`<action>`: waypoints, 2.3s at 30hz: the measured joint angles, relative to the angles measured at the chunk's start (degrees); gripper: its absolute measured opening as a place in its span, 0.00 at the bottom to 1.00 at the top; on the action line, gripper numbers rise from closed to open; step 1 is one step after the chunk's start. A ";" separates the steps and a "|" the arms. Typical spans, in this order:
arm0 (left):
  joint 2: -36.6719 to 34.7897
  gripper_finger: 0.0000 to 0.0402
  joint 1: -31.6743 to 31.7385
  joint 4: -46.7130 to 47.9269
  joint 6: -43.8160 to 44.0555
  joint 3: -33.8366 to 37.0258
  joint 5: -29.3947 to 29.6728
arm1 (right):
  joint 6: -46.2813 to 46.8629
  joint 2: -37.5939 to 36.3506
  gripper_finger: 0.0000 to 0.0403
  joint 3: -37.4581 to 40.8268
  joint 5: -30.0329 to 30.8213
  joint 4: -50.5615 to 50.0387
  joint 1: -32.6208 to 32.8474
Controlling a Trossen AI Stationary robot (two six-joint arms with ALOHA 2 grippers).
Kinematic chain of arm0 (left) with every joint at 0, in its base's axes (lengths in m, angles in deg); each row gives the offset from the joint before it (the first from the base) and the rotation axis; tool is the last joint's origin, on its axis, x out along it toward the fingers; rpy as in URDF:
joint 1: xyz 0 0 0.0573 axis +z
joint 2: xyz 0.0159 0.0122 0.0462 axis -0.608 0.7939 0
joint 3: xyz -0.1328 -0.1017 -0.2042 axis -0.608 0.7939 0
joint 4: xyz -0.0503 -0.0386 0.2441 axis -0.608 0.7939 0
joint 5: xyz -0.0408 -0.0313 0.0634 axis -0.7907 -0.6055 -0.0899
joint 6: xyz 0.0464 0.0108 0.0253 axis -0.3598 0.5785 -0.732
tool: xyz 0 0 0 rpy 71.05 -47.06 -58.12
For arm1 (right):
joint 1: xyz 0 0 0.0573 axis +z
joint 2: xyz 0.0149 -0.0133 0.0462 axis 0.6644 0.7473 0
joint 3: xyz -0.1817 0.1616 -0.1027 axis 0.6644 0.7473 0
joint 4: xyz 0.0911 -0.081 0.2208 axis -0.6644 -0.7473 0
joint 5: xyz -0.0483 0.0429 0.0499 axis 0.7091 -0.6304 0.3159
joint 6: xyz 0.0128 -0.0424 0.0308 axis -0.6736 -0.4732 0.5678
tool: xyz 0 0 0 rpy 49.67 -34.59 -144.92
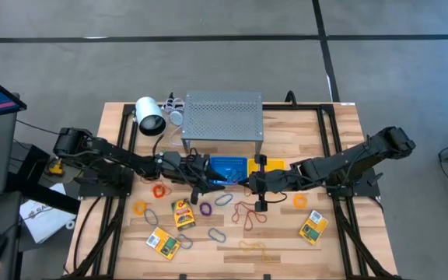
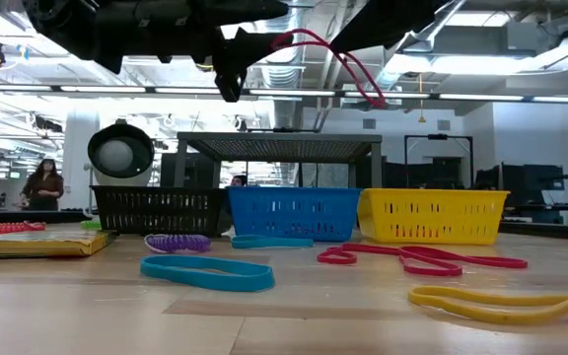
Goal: Pick & Place Office Desk Supplies
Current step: Put the red rubber band into the blue bin
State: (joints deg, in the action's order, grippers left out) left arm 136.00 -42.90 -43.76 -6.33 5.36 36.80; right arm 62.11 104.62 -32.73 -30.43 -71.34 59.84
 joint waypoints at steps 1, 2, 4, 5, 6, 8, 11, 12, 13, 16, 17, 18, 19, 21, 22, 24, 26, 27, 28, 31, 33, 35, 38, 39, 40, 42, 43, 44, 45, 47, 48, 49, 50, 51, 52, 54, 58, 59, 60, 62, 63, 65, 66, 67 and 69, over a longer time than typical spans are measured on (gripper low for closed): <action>0.00 0.37 0.17 0.56 0.00 0.00 0.00 | -0.19 0.00 0.00 0.00 0.19 0.02 -0.02; 0.00 0.37 0.32 0.89 0.13 0.00 0.00 | -0.44 0.00 0.00 0.00 0.23 0.02 -0.02; 0.00 0.37 0.41 0.95 0.24 0.00 0.02 | -0.63 0.00 0.00 0.00 0.24 0.07 0.00; 0.00 0.37 0.63 0.96 0.22 0.00 0.02 | -0.74 0.00 0.00 0.00 0.24 0.07 0.01; 0.00 0.37 0.80 0.97 0.23 0.00 0.02 | -0.74 0.00 0.00 0.00 0.22 0.07 0.02; -0.03 0.37 1.18 1.29 0.50 0.00 0.02 | -0.74 0.00 0.00 0.00 0.24 0.07 0.02; -0.04 0.37 1.90 2.72 1.26 0.00 0.06 | -0.76 0.00 0.00 0.00 0.24 0.07 0.04; -0.04 0.37 2.12 2.79 1.44 0.00 0.04 | -0.77 0.00 0.00 0.00 0.24 0.07 0.04; -0.04 0.37 2.23 2.88 1.51 0.00 0.04 | -0.82 0.00 0.00 0.00 0.24 0.08 0.04; -0.07 0.37 2.25 3.18 1.55 0.00 0.06 | -1.23 0.00 0.00 0.00 0.24 0.09 0.04; -0.07 0.37 2.25 3.16 1.56 0.00 0.04 | -1.40 0.00 0.00 0.00 0.37 0.09 0.04; -0.07 0.37 2.24 3.17 1.65 0.00 0.02 | -1.40 0.00 0.00 0.00 1.10 0.07 0.04; -0.07 0.37 2.23 3.19 1.70 0.00 -0.17 | -1.42 0.00 0.00 0.00 1.75 0.07 0.04; -0.07 0.37 2.23 3.16 1.72 0.00 -0.94 | -1.81 0.00 0.00 0.01 2.56 0.09 0.04; -0.07 0.37 2.23 3.18 1.73 0.00 -1.25 | -2.05 0.00 0.00 0.01 2.63 0.12 0.03; -0.07 0.37 2.23 3.42 1.73 0.00 -1.51 | -2.27 0.00 0.00 0.02 2.70 0.38 0.00; -0.07 0.36 2.23 3.89 1.73 0.00 -1.51 | -2.45 0.00 0.00 0.02 2.76 0.57 -0.09; -0.07 0.35 2.23 4.21 1.73 0.00 -1.51 | -2.45 0.00 0.00 0.02 2.77 0.57 -0.15; -0.07 0.34 2.23 4.46 1.73 0.00 -1.51 | -2.42 0.00 0.00 0.02 2.77 0.57 -0.31; -0.07 0.28 2.23 4.69 1.73 0.00 -1.51 | -2.44 0.00 0.00 0.02 2.77 0.59 -0.42; -0.07 0.24 2.23 4.69 1.73 0.00 -1.51 | -2.45 0.00 0.00 0.02 2.77 0.66 -0.44; -0.07 0.19 2.23 4.68 1.73 0.00 -1.50 | -2.43 0.00 0.00 0.02 2.77 0.84 -0.42; -0.07 0.11 2.49 4.69 1.73 0.00 -1.51 | -2.42 0.00 0.00 0.02 2.75 0.92 -0.42; -0.07 0.09 2.59 4.69 1.73 0.00 -1.49 | -2.40 0.00 0.00 0.02 2.75 0.92 -0.42; -0.07 0.06 2.71 4.67 1.70 0.00 -1.49 | -2.38 0.00 0.00 0.02 2.75 0.94 -0.42; -0.07 0.02 2.92 4.67 1.66 0.00 -1.49 | -2.34 0.00 0.00 0.02 2.75 1.14 -0.39; -0.07 0.01 2.93 4.67 1.64 0.00 -1.49 | -2.27 0.00 0.00 0.02 2.75 1.41 -0.39; -0.07 0.02 2.93 4.67 1.56 0.00 -1.49 | -2.26 0.00 0.00 0.02 2.75 1.94 -0.39; -0.07 0.02 2.93 4.67 1.55 0.00 -1.49 | -2.26 0.00 0.00 0.02 2.75 2.61 -0.39; -0.07 0.02 2.93 4.67 1.53 0.00 -1.49 | -2.25 0.00 0.00 0.02 2.75 3.84 -0.39; -0.07 0.01 2.93 4.67 1.43 0.00 -1.49 | -2.25 0.00 0.01 0.02 2.75 4.24 -0.39; -0.07 0.01 2.93 4.67 1.26 0.00 -1.49 | -2.25 0.00 0.01 0.02 2.75 4.65 -0.39; -0.07 0.01 2.93 4.67 1.22 0.00 -1.49 | -2.25 0.00 0.02 0.02 2.75 5.01 -0.39; -0.07 0.01 2.93 4.67 1.20 0.00 -1.49 | -2.21 0.00 0.03 0.02 2.75 5.19 -0.52; -0.07 0.01 2.93 4.67 1.07 0.00 -1.49 | -1.67 0.00 0.04 0.02 2.73 5.21 -0.73; -0.07 0.01 3.01 4.67 0.10 0.00 -1.49 | 0.07 0.00 0.08 0.02 2.60 4.90 -1.38; -0.07 0.01 3.64 4.65 -0.86 0.00 -1.49 | 1.71 0.00 0.18 0.02 2.56 3.72 -2.82; -0.07 0.01 3.95 4.65 -0.88 0.00 -1.49 | 1.83 0.00 0.22 0.02 2.56 3.77 -3.08; -0.07 0.01 4.27 4.65 -0.90 0.00 -1.44 | 1.85 0.00 0.25 0.02 2.36 3.81 -3.30; -0.07 0.01 5.00 4.62 -0.94 0.00 -1.46 | 1.85 0.00 0.33 0.02 2.12 3.82 -3.63; -0.07 0.01 5.33 4.53 -1.35 0.00 -1.46 | 1.86 0.00 0.37 -0.07 2.12 3.69 -3.68; -0.22 0.01 5.91 4.27 -2.16 0.00 -1.46 | 1.86 0.02 0.45 -0.83 2.12 3.28 -3.69; -0.56 0.01 6.21 4.31 -2.40 0.03 -1.47 | 1.86 0.02 0.48 -1.29 2.12 3.25 -3.69; -0.73 0.01 6.49 3.96 -2.77 0.04 -1.46 | 1.86 0.00 0.51 -1.73 2.12 3.21 -3.69; -1.55 0.01 6.99 4.61 -3.35 0.05 -1.47 | 1.74 0.00 0.57 -2.60 2.13 2.74 -3.66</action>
State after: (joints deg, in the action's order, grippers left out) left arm 134.45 -35.91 -39.14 -9.68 5.40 35.33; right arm 63.86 104.62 -35.33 -28.30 -68.60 56.17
